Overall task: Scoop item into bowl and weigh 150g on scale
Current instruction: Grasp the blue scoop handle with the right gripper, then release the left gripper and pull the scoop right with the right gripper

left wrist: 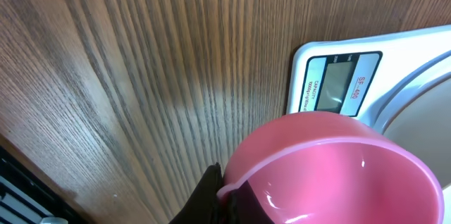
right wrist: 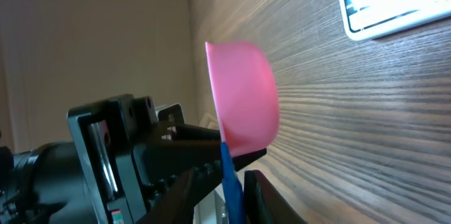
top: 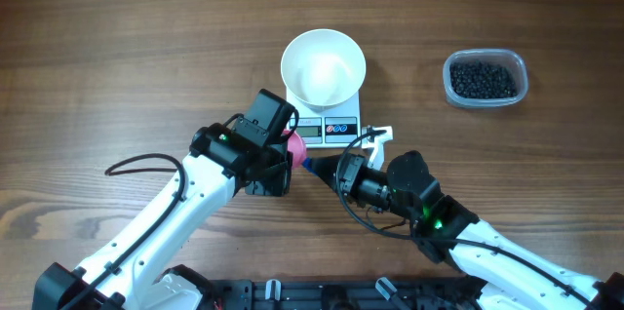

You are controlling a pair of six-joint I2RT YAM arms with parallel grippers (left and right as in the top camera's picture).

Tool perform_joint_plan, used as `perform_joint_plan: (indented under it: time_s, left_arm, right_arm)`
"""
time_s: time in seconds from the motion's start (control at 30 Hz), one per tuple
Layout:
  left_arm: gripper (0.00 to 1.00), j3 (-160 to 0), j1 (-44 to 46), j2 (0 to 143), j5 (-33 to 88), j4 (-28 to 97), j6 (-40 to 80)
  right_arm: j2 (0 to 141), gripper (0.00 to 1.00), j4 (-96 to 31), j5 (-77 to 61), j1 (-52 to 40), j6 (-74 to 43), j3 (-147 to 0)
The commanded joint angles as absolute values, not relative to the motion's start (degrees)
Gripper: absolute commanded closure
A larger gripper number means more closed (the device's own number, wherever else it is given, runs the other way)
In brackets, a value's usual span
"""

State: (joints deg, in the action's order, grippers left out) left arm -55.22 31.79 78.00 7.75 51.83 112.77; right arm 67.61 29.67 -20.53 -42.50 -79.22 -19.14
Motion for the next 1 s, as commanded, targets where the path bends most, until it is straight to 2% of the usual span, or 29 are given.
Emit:
perform_joint_plan:
  time_s: [0.0, 0.23, 0.67, 0.83, 0.87, 0.97]
  left_arm:
    - [0.96, -55.07, 32.05, 77.80, 6.55, 51.72, 114.91]
    - [0.96, -55.07, 32.05, 77.80, 6.55, 51.72, 114.91]
    - [0.96, -55.07, 32.05, 77.80, 6.52, 51.70, 114.91]
    - [0.96, -55.07, 32.05, 77.80, 6.52, 51.96, 114.87]
    - [0.92, -55.07, 32.05, 77.80, 6.52, 52.14, 114.87]
    - [0.58, -55.07, 32.05, 77.80, 6.52, 52.38, 114.87]
  right_arm:
    - [67.94, 0.73, 30.17, -21.39, -42.96, -77.71, -20.21]
    - [67.94, 0.78, 30.44, -20.56, -42.96, -77.97, -20.21]
    - [67.94, 0.95, 30.44, -20.80, -42.96, -78.19, -20.21]
    - [67.94, 0.95, 30.41, -20.75, -42.96, -78.13, -20.21]
    - [67.94, 0.95, 30.39, -20.73, -42.96, -78.08, -20.21]
    - [67.94, 0.95, 30.17, -20.29, -42.94, -77.21, -20.18]
